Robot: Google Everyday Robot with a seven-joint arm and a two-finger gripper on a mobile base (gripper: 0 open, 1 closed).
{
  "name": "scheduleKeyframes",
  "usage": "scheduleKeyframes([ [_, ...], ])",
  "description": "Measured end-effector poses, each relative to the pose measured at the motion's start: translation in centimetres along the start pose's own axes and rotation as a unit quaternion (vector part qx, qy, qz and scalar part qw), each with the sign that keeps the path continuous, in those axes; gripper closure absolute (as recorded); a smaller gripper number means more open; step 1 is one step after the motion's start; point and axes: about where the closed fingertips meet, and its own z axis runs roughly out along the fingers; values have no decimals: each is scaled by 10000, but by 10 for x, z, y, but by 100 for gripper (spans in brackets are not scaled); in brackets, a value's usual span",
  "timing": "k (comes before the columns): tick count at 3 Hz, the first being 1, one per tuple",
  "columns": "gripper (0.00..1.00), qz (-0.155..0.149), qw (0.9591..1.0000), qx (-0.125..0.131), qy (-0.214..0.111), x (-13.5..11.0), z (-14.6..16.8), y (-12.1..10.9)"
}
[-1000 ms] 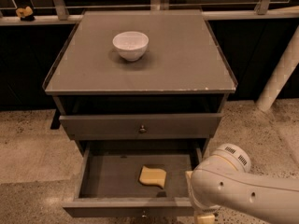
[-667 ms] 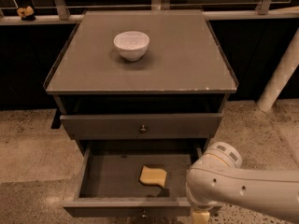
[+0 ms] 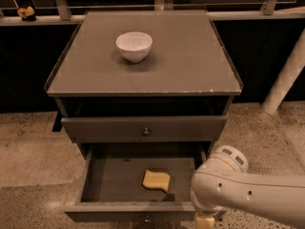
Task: Pick sponge from middle drawer and place on counter
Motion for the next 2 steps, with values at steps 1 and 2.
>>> scheduleKeyframes([
  [1,0,-57,9999,-94,62,-3,15,-20],
  [2,0,-405,9987,-205,251,-22,45,-51],
])
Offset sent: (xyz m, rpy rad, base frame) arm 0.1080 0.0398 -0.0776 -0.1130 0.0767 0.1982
